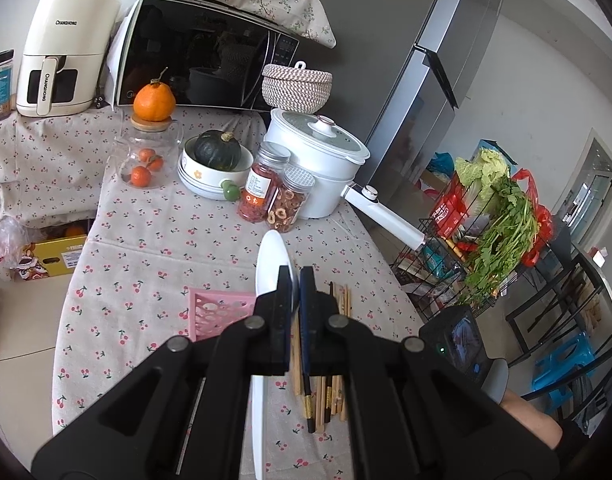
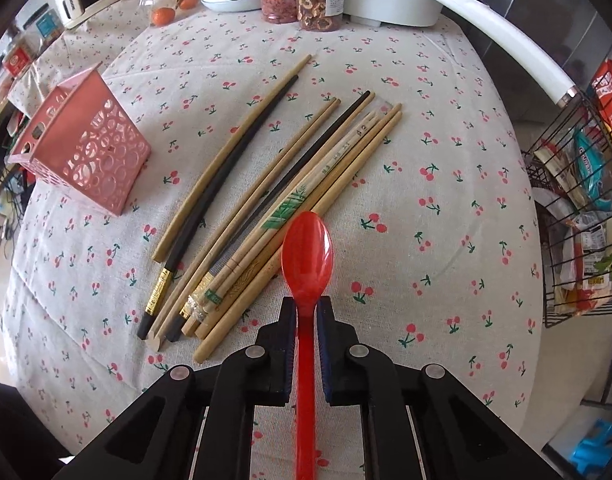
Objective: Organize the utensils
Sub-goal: 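Lower the white spoon into the pink basket and open the left tool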
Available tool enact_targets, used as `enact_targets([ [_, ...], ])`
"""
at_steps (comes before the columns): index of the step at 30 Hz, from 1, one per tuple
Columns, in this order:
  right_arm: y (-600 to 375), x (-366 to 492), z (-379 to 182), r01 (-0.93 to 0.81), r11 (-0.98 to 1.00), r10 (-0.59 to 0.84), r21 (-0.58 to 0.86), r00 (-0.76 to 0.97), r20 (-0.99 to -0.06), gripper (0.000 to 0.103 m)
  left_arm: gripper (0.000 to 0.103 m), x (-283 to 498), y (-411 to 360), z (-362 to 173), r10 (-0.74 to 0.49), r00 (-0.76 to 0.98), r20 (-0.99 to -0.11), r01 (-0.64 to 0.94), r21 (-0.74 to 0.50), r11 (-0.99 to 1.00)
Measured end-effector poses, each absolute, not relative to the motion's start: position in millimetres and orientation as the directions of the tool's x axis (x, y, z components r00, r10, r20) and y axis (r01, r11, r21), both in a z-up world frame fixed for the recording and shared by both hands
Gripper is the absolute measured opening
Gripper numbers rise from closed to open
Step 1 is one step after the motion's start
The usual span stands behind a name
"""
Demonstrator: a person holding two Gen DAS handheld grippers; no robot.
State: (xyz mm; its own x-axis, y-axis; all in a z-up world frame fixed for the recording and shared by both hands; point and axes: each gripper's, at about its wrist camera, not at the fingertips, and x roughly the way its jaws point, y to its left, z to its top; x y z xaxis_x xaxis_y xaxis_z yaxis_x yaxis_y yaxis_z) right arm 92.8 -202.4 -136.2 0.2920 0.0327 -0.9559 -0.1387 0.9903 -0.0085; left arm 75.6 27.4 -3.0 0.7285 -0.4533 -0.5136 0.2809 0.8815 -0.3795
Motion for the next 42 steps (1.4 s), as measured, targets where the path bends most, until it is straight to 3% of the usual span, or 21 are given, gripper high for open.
enact_targets([
  [10, -240, 74, -67, -0.044, 0.979, 0.192, 0.198, 0.521, -0.832, 0.010, 0.004, 73, 26, 1, -0.435, 0.773, -0.462, 0.273, -0.376, 0.885],
  [18, -232, 68, -16, -0.081, 0.962, 0.243, 0.260, 0.686, -0.686, 0.010, 0.004, 86, 15, 3, -0.338, 0.869, -0.360, 0.254, -0.260, 0.931],
  [28, -232, 82, -10, -0.091, 0.956, 0.260, 0.280, 0.708, -0.656, 0.010, 0.004, 122, 2, -6, -0.224, 0.932, -0.283, 0.165, -0.219, 0.962],
  [36, -228, 94, -13, -0.104, 0.957, 0.261, 0.269, 0.713, -0.651, 0.010, 0.005, 129, -7, -28, -0.210, 0.917, -0.340, 0.156, -0.178, 0.972],
  [42, -221, 97, -12, -0.114, 0.954, 0.271, 0.276, 0.715, -0.644, 0.010, 0.036, 126, 2, -30, -0.194, 0.878, -0.437, 0.118, -0.196, 0.974],
])
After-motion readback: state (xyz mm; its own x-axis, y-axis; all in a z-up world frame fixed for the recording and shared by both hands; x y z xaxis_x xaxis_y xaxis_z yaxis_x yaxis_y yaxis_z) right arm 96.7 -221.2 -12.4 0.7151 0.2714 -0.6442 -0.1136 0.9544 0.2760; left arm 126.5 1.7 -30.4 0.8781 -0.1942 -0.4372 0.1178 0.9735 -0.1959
